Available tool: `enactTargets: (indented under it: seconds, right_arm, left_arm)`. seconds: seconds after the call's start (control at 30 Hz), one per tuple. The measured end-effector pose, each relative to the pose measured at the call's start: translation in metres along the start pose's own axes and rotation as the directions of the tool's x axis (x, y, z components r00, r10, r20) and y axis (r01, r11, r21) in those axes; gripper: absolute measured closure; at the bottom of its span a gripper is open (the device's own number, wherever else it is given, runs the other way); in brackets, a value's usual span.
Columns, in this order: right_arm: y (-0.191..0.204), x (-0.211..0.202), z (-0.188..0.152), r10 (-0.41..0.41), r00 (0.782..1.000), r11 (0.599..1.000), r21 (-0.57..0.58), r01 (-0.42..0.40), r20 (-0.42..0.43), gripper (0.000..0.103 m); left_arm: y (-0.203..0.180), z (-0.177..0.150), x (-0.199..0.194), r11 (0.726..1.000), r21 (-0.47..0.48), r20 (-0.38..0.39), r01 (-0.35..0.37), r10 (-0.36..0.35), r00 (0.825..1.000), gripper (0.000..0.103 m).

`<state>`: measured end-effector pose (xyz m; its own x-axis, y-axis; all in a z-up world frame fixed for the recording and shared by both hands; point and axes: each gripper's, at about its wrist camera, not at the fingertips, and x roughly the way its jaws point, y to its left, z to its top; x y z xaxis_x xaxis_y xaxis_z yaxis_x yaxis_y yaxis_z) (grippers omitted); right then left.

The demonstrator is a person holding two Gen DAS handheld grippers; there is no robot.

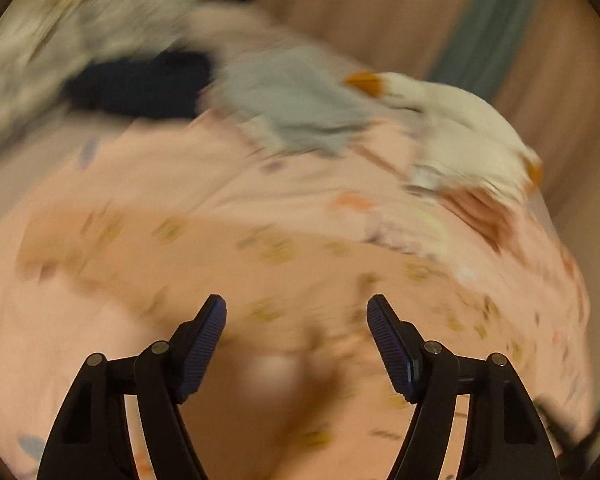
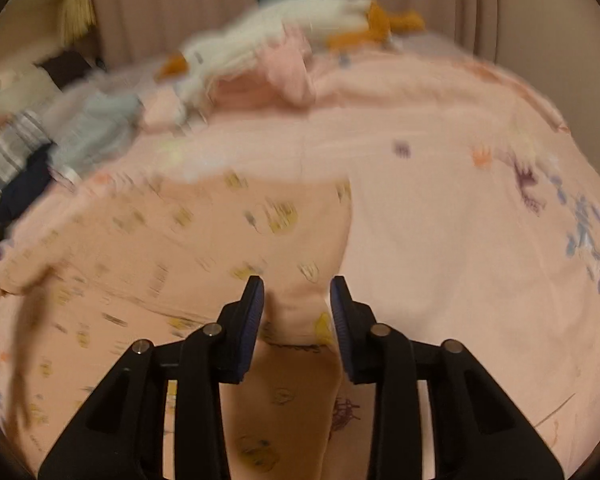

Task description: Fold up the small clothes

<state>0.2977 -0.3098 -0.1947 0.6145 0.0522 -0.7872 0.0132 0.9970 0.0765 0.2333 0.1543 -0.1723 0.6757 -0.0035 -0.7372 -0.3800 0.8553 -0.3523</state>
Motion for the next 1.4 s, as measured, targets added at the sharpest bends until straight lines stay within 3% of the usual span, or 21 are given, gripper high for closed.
enactTargets:
  seconds: [0.07, 0.13, 0.17, 0.2, 0.27, 0.3, 0.43, 0.6, 0.63, 0.67, 0.7, 0.73, 0.8, 0.87, 0.9, 1.03, 1.13, 1.2, 1.27, 1.33, 1.4]
  right_arm:
    - [-0.017, 0.029, -0.007, 0.008, 0.989, 0.993, 0.118, 0.01, -0.146, 0.07]
    - [-0.028, 0.026, -0.012, 0.072, 0.992, 0.985, 0.163, -0.055, -0.101, 0.071]
    - [-0.03, 0.024, -0.011, 0.078, 0.991, 0.986, 0.152, -0.062, -0.106, 0.07]
    - [-0.03, 0.023, -0.011, 0.077, 0.991, 0.988, 0.145, -0.061, -0.108, 0.068]
    - [-0.029, 0.022, -0.015, 0.078, 0.992, 0.988, 0.139, -0.064, -0.101, 0.065]
    - [-0.029, 0.022, -0.017, 0.075, 0.993, 0.989, 0.132, -0.063, -0.094, 0.065]
    - [-0.019, 0.023, -0.019, 0.029, 0.997, 0.998, 0.06, -0.024, -0.075, 0.059]
    - [-0.016, 0.028, -0.017, -0.005, 0.998, 1.0, 0.028, 0.007, -0.062, 0.048]
    - [-0.015, 0.029, -0.017, -0.01, 0.998, 1.0, 0.024, 0.011, -0.06, 0.046]
    - [-0.014, 0.029, -0.017, -0.013, 0.998, 1.0, 0.02, 0.014, -0.058, 0.044]
    - [-0.014, 0.03, -0.017, -0.014, 0.998, 1.0, 0.015, 0.015, -0.054, 0.044]
    - [-0.014, 0.029, -0.018, -0.01, 0.999, 1.0, 0.016, 0.011, -0.051, 0.043]
    - [-0.016, 0.029, -0.019, 0.006, 0.999, 1.0, 0.019, -0.005, -0.044, 0.043]
    - [-0.019, 0.029, -0.019, 0.025, 0.999, 1.0, 0.018, -0.025, -0.039, 0.042]
    - [-0.019, 0.029, -0.02, 0.028, 0.999, 0.999, 0.019, -0.027, -0.039, 0.042]
    - [-0.015, 0.031, -0.018, 0.006, 0.999, 1.0, 0.001, -0.006, -0.033, 0.037]
    - [-0.013, 0.032, -0.017, -0.007, 0.999, 1.0, -0.008, 0.006, -0.034, 0.036]
    - [-0.014, 0.032, -0.017, 0.001, 0.999, 1.0, -0.001, -0.001, -0.034, 0.036]
    - [-0.016, 0.032, -0.017, 0.006, 0.999, 1.0, 0.005, -0.006, -0.034, 0.036]
    - [-0.017, 0.032, -0.017, 0.011, 0.999, 1.0, 0.009, -0.011, -0.032, 0.036]
    - [-0.019, 0.031, -0.018, 0.025, 0.999, 1.0, 0.019, -0.024, -0.029, 0.036]
  left_arm:
    - [0.048, 0.002, 0.01, 0.994, -0.111, -0.084, -0.004, -0.005, 0.996, 0.031]
    - [0.103, 0.003, 0.014, 0.957, -0.289, -0.126, -0.037, 0.001, 0.992, 0.031]
    - [0.135, 0.003, 0.012, 0.909, -0.416, -0.113, -0.018, -0.032, 0.993, 0.031]
    - [0.16, 0.002, 0.01, 0.853, -0.519, -0.075, 0.059, -0.114, 0.991, 0.031]
    - [0.195, 0.0, 0.007, 0.736, -0.643, 0.002, 0.211, -0.274, 0.962, 0.03]
    - [0.209, 0.0, 0.005, 0.694, -0.676, 0.035, 0.246, -0.303, 0.952, 0.028]
    - [0.235, 0.003, 0.002, 0.676, -0.699, 0.113, 0.235, -0.22, 0.969, 0.02]
    - [0.247, 0.01, 0.009, 0.604, -0.713, 0.215, 0.357, -0.296, 0.931, 0.02]
    - [0.248, 0.014, 0.009, 0.605, -0.694, 0.252, 0.39, -0.303, 0.919, 0.028]
    - [0.249, 0.018, 0.01, 0.618, -0.673, 0.28, 0.407, -0.296, 0.913, 0.045]
    - [0.246, 0.026, 0.016, 0.651, -0.66, 0.266, 0.375, -0.265, 0.927, 0.055]
    - [0.242, 0.037, 0.022, 0.697, -0.648, 0.215, 0.305, -0.217, 0.952, 0.072]
    - [0.228, 0.052, 0.026, 0.815, -0.553, 0.149, 0.171, -0.106, 0.983, 0.079]
    - [0.214, 0.055, 0.021, 0.903, -0.422, 0.133, 0.083, -0.029, 0.991, 0.087]
    - [0.205, 0.054, 0.015, 0.929, -0.366, 0.145, 0.045, 0.009, 0.989, 0.09]
    - [0.194, 0.057, 0.0, 0.901, -0.378, 0.217, 0.212, -0.136, 0.967, 0.091]
    - [0.143, 0.063, -0.019, 0.965, -0.229, 0.254, 0.129, -0.068, 0.965, 0.091]
    - [0.083, 0.061, -0.022, 0.987, -0.096, 0.246, 0.131, -0.104, 0.964, 0.091]
    - [0.035, 0.058, -0.018, 0.97, -0.025, 0.212, 0.244, -0.233, 0.949, 0.091]
    - [-0.023, 0.042, -0.016, 0.918, 0.015, 0.172, 0.396, -0.393, 0.904, 0.091]
    - [-0.084, 0.014, -0.01, 0.88, 0.106, 0.039, 0.463, -0.469, 0.882, 0.077]
